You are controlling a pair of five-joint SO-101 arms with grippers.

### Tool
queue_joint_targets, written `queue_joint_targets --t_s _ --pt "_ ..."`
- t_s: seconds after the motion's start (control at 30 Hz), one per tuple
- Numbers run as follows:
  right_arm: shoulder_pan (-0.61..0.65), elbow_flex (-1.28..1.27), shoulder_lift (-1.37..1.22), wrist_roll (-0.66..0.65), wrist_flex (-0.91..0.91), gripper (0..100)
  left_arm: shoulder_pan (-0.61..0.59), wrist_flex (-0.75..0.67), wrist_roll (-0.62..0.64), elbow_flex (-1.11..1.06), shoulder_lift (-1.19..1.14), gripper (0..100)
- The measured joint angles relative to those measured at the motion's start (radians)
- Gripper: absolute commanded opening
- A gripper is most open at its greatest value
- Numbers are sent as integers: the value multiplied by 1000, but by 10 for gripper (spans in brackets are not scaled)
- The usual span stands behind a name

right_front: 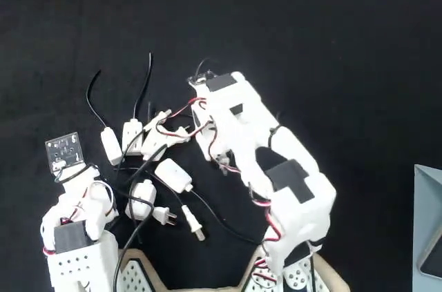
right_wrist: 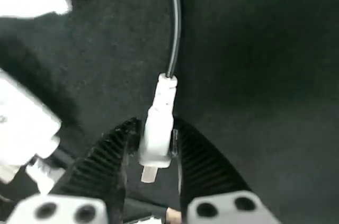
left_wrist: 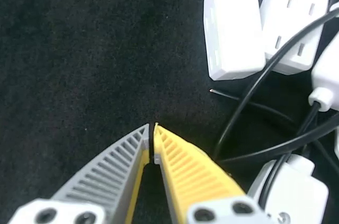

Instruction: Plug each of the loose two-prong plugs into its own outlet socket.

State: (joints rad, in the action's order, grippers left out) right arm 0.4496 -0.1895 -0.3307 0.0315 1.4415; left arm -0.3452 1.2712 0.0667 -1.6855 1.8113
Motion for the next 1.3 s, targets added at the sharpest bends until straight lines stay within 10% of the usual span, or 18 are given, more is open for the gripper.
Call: queue_joint_targets --t_s 1.3 --pt "-6 149 -158 -14 43 117 0 0 0 0 0 30"
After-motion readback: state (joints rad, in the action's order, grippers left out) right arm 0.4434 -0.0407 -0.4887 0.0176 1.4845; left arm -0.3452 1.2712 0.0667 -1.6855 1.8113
